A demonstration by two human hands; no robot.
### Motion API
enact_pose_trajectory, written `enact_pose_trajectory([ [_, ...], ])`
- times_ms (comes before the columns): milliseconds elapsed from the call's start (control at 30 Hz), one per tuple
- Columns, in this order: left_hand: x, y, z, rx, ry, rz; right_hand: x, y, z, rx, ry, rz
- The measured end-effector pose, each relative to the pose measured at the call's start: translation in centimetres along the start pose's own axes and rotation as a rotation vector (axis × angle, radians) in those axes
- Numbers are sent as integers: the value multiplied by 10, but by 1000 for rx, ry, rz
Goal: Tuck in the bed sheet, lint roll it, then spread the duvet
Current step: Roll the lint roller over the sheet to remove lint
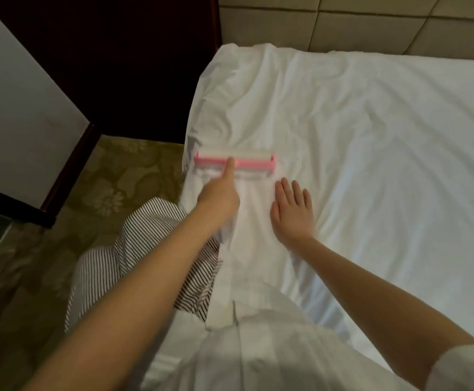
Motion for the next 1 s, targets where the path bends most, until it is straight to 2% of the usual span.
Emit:
enact_pose_trajectory([
  [167, -25, 4, -3, -31, -17, 28, 0, 13, -5, -47, -20, 6],
  [333, 7, 83, -9, 164, -16, 55, 2, 14, -3, -46, -40, 33],
  [400, 15, 91, -3, 195, -52, 49, 3, 15, -3, -43, -32, 40],
  [567, -18, 19, 14, 32, -55, 7, 1, 23, -2, -65, -56, -10],
  [633, -25, -3, 12, 13, -15, 2, -2, 26, -3, -61, -58, -29],
  [733, -21, 6, 12, 53, -5, 11, -2, 24, -4, -61, -48, -54],
  [933, 29, 92, -7, 234, -84, 37, 3, 22, -7, -61, -22, -12],
  [1000, 26, 85, -1, 219, -76, 34, 2, 24, -5, -67, -39, -3],
])
Point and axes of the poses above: each hand's wrist, its own y-axis away from the middle knuckle, its own z-axis out of the back of the hand, x = y × z, the point moved 6 cm from there along -y, towards the middle knuckle, and after that the axes turned 7 degrees about -x, right-handed, at the moved point
